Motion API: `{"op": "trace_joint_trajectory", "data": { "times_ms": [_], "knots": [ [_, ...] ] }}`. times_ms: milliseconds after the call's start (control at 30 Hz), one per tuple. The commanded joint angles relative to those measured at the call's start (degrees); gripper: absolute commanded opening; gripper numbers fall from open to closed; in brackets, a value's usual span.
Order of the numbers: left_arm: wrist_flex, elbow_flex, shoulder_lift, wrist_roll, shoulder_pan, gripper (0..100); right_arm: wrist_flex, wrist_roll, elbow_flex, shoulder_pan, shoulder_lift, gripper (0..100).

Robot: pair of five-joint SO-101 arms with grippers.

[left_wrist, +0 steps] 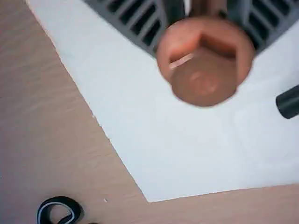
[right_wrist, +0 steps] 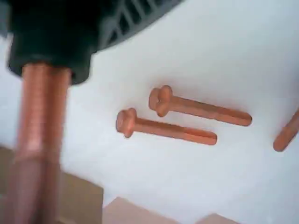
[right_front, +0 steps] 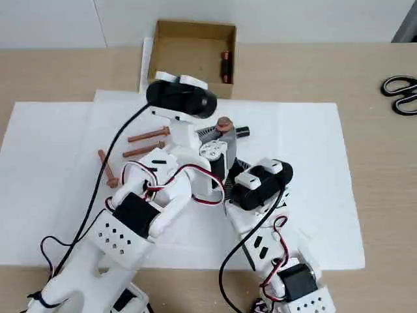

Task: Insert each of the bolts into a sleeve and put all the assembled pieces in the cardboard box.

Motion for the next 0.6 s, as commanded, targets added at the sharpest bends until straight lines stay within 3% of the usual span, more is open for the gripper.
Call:
{"op": "trace_joint_trajectory", "data": {
  "times_ms": [0, 567],
  "knots": [
    [1.2, -0.4, -1.9, 0.2, -0.1, 1, -2.9, -0.6, -0.6, -0.2, -0.9, 0.4],
    [7.4, 1.3, -1.8, 0.2, 0.4, 1, -4.7, -0.4, -0.6, -0.4, -0.9, 0.4]
  ]
}}
